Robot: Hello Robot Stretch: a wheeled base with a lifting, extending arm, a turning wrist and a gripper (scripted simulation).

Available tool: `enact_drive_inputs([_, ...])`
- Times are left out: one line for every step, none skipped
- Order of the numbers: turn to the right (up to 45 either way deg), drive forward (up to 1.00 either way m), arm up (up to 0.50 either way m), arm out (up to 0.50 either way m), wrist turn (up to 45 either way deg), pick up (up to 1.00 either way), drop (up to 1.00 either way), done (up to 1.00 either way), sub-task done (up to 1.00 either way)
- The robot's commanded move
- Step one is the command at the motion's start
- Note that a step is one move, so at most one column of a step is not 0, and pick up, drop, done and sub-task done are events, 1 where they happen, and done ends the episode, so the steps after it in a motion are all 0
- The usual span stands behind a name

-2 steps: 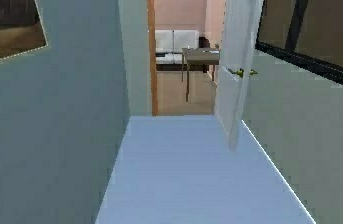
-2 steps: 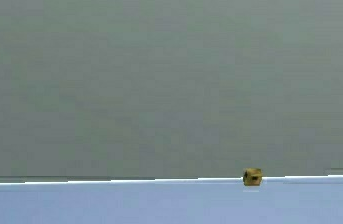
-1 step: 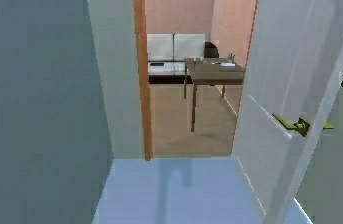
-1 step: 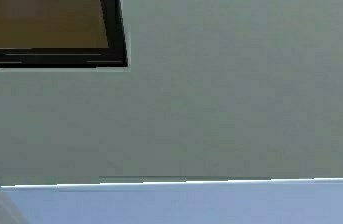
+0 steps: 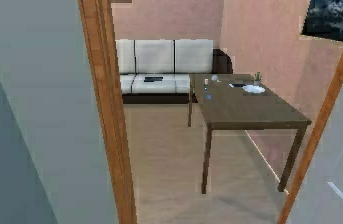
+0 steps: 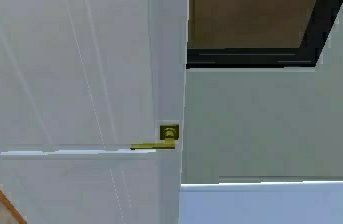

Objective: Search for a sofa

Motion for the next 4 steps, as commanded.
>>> enact_drive_inputs([6.0,0.0,0.0,0.0,0.0,0.0,0.0,0.0,0.0])
enact_drive_inputs([0.0,0.7,0.0,0.0,0.0,0.0,0.0,0.0,0.0])
enact_drive_inputs([-6.0,0.0,0.0,0.0,0.0,0.0,0.0,0.0,0.0])
enact_drive_inputs([-3.0,0.0,0.0,0.0,0.0,0.0,0.0,0.0,0.0])
